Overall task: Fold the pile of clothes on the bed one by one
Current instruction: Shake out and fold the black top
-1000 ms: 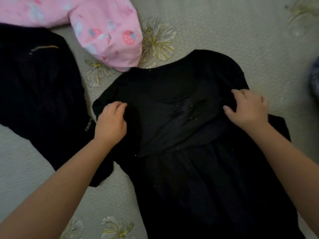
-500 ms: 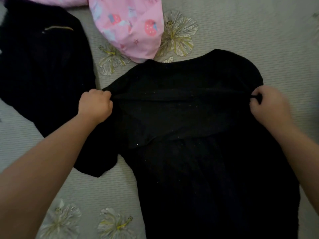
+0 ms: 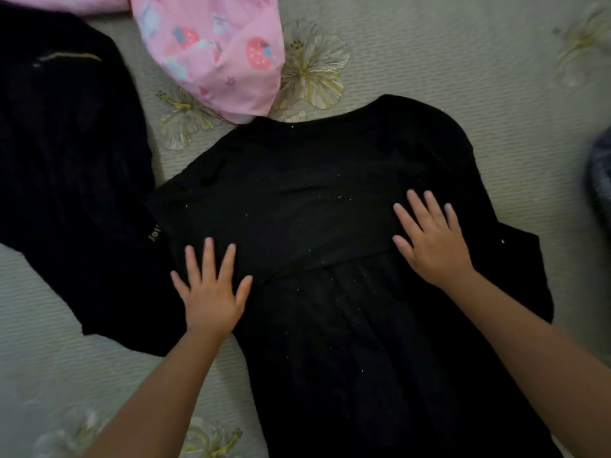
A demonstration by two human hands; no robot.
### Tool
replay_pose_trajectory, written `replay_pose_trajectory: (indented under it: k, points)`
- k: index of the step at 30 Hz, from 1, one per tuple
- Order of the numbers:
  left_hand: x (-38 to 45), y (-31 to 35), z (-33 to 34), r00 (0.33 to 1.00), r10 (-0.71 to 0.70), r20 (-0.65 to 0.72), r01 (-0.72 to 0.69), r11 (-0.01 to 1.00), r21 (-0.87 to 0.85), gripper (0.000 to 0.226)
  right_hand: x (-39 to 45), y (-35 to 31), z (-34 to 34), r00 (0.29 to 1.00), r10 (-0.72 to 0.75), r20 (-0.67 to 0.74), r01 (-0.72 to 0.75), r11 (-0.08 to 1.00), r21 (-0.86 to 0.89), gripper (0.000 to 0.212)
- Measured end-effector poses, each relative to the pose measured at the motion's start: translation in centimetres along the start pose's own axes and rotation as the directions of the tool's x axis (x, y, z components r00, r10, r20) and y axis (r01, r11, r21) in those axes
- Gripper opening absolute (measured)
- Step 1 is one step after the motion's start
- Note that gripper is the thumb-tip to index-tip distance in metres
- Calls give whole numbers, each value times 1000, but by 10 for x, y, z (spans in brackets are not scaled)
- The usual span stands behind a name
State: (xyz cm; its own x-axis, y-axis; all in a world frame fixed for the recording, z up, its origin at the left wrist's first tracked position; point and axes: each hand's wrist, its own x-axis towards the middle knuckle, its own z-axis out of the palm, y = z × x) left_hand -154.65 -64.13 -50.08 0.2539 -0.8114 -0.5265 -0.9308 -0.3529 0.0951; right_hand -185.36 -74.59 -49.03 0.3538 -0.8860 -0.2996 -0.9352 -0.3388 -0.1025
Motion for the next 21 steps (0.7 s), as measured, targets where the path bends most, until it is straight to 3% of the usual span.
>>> replay_pose_trajectory:
  k: [3, 6, 8, 10, 13, 15, 16, 18, 21]
  points:
    - [2, -1, -4, 999, -26, 46, 24, 999, 29, 63, -5, 11, -5, 999, 24, 48, -32, 986, 165, 48]
    - [-5, 20, -19, 999, -23, 25, 20, 996, 89, 60, -31, 9, -25, 974, 149, -171, -77, 926, 369, 39]
    - [-16, 43, -23, 994, 102, -38, -99, 992, 78, 58, -71, 15, -29, 917, 297, -266, -165, 890, 425, 34]
    - [-28, 73, -17, 958, 275, -76, -272, 961, 54, 58, -120, 28, -23, 847, 462, -264, -312, 834, 456, 31]
    - [-48, 120, 6, 887, 459, -58, -460, 888, -3, 61, -192, 53, -1, 629, 776, -31, -654, 551, 519, 30]
    - [-60, 143, 25, 862, 507, 11, -507, 862, -2, 65, -230, 67, 12, 444, 873, 203, -809, 294, 509, 39]
    - [-64, 149, 36, 860, 507, 57, -509, 860, 25, 67, -242, 72, 18, 403, 867, 292, -840, 224, 493, 42]
    - [-67, 151, 54, 869, 475, 135, -491, 863, 123, 72, -255, 77, 29, 451, 811, 372, -832, 230, 505, 40]
    - [-65, 147, 63, 879, 454, 148, -477, 853, 211, 75, -249, 79, 38, 532, 739, 414, -774, 227, 591, 32]
